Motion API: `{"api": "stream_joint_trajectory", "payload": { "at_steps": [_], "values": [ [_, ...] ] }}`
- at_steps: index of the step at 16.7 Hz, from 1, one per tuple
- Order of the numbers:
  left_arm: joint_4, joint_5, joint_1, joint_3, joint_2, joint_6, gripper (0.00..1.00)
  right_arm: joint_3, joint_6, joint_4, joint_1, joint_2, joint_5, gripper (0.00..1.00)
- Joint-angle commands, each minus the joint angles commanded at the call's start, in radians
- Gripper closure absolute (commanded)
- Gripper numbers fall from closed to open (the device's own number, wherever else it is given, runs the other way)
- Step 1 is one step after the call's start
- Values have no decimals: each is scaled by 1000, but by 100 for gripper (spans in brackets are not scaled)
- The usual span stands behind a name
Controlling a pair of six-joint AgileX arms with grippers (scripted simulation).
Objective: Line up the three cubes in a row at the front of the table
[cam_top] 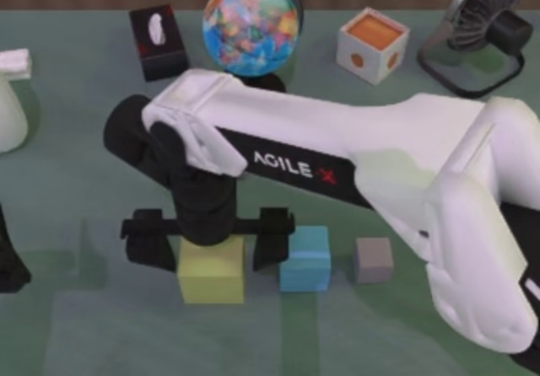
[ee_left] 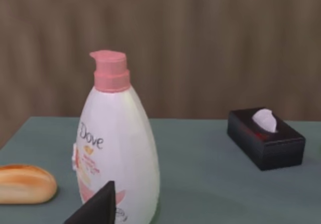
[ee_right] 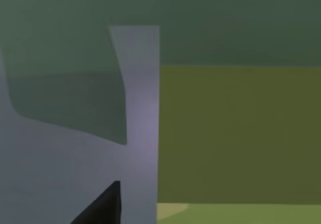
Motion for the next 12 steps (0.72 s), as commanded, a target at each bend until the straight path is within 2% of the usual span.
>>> {"api": "stream_joint_trajectory", "payload": {
  "at_steps": [4,12],
  "values": [
    [0,0,0,0,0,0,0,17,0,-17,0,2,0,0],
    [0,0,0,0,0,0,0,277,0,-275,7,2,0,0]
  ]
}}
